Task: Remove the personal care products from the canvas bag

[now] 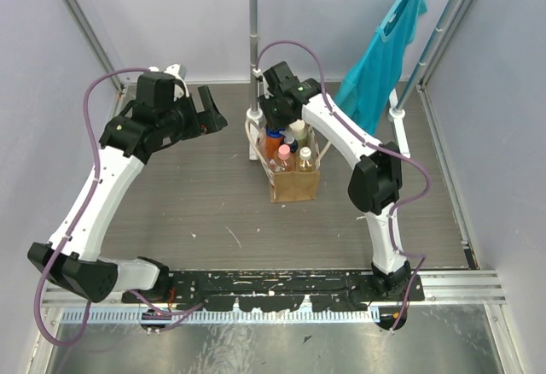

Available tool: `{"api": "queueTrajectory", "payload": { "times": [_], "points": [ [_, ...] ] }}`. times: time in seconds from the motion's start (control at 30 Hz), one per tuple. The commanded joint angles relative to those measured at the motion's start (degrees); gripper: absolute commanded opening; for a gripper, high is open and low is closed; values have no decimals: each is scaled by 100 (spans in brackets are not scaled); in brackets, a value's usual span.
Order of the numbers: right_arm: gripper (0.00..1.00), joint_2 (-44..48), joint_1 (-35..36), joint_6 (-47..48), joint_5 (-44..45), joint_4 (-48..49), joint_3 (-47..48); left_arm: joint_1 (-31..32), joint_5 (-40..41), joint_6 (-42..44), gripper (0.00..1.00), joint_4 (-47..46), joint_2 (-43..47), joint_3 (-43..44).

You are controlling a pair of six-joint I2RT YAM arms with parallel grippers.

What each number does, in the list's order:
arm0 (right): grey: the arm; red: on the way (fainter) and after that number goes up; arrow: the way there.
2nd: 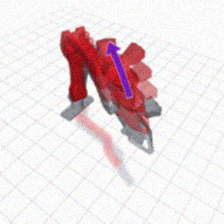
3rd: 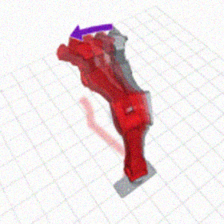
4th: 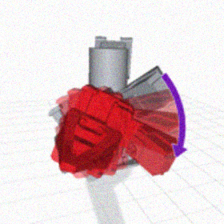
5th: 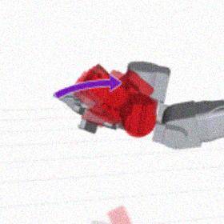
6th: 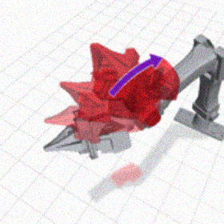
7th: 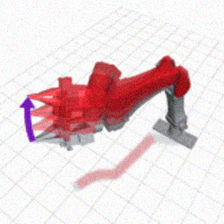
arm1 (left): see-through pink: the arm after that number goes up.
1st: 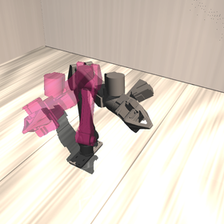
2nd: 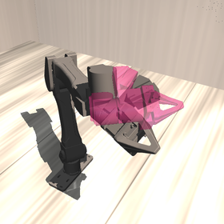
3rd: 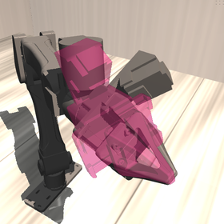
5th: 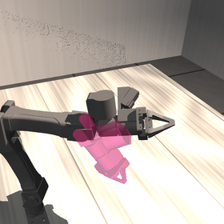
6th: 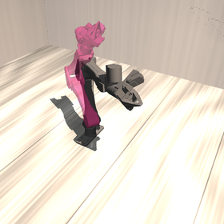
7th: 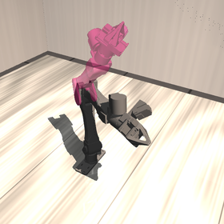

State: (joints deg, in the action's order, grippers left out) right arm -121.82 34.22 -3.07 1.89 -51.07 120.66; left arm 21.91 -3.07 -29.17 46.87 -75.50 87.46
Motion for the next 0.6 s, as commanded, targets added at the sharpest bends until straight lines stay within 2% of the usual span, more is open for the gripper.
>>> {"api": "queueTrajectory", "payload": {
  "times": [0.0,0.13,0.23,0.4,0.57],
  "points": [
    [19,394,248,59,545,-59,604,-3,66,99,98,15,208,174],
    [17,878,934,301,1596,-338,1478,-3,160,114,98,15,231,184],
    [17,1119,1490,443,1959,-500,1995,-2,197,97,98,-15,229,188],
    [17,1621,2277,596,2360,-358,1960,2,422,87,98,-51,517,202],
    [17,2106,2843,734,2431,60,1523,-2,931,-5,98,-66,769,154]
  ]
}}
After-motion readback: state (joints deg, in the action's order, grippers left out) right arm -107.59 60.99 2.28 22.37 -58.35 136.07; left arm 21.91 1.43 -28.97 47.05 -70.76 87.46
